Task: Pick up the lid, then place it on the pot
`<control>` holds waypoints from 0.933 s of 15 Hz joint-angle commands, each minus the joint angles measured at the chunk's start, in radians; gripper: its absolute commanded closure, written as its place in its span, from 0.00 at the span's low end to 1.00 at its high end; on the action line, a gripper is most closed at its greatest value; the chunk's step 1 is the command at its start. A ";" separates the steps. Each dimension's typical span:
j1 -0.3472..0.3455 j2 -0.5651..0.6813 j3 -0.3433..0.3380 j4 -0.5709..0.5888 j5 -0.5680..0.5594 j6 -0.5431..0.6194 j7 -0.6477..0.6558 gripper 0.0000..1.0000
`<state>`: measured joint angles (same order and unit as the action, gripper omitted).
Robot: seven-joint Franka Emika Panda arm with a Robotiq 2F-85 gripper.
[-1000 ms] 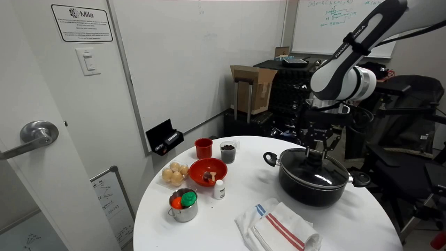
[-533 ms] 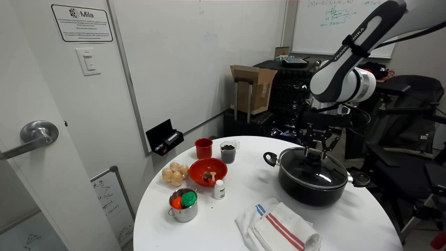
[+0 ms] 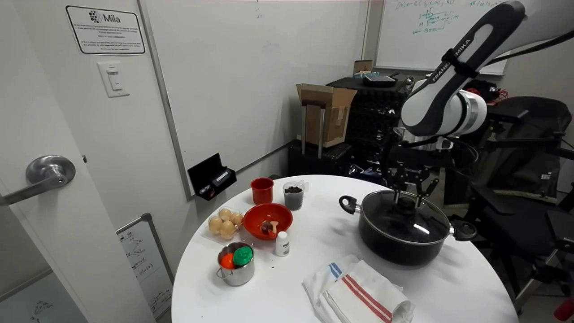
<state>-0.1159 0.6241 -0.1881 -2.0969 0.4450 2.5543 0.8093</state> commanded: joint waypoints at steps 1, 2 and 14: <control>0.036 -0.029 -0.029 -0.034 -0.037 0.035 0.058 0.75; 0.039 -0.029 -0.031 -0.036 -0.042 0.039 0.065 0.75; 0.060 -0.073 -0.035 -0.081 -0.081 0.081 0.104 0.00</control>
<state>-0.0820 0.5984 -0.2077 -2.1233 0.3911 2.5991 0.8799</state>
